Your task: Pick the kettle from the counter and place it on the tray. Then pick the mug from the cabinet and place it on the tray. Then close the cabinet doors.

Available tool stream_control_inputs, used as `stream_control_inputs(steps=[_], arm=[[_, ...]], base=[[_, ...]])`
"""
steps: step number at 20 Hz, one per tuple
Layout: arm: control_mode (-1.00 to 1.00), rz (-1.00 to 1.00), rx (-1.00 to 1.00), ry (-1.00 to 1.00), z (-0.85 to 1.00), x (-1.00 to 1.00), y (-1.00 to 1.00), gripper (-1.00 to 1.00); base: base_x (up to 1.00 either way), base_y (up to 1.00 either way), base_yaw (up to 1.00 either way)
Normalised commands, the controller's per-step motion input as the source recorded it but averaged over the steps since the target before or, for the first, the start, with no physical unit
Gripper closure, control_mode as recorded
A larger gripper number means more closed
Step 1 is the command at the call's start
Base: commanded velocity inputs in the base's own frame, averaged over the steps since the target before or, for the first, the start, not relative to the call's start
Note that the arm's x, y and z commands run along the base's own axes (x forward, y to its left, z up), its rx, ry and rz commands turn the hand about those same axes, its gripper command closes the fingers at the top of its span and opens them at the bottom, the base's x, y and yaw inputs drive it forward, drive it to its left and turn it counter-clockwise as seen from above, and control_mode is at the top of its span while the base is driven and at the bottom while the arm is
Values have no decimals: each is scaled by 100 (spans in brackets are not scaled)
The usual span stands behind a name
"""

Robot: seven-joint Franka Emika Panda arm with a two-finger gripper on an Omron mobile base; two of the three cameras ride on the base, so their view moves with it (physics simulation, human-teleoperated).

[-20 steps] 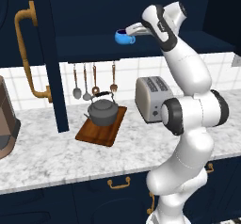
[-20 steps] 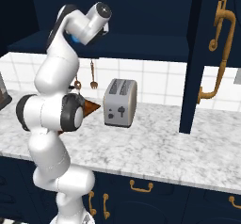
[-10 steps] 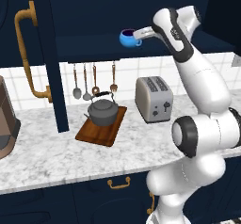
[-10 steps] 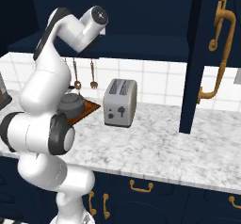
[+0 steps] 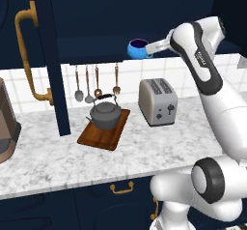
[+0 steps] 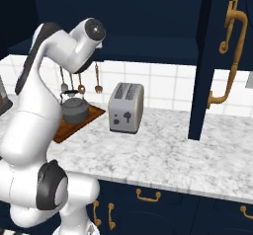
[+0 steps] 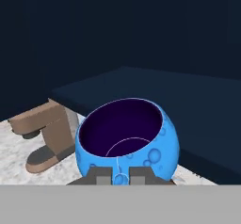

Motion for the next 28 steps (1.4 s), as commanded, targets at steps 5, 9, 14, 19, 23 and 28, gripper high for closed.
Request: stream_control_inputs(steps=[5,9,14,19,23,28], arm=[[-100,12,0,7,-6,-74,21,100],[-100,13,0,12,-23,-42,31,100],[-100,6,-1,15,-56,0,23,100],[-100,2,0,10,-61,0,23,100],[-100,2,0,4,-65,0,24,100],[-100,0,0,2,-62,0,21,100]], base=[[0,0,0],[0,0,0],[0,0,0],[0,0,0],[0,0,0],[0,0,0]])
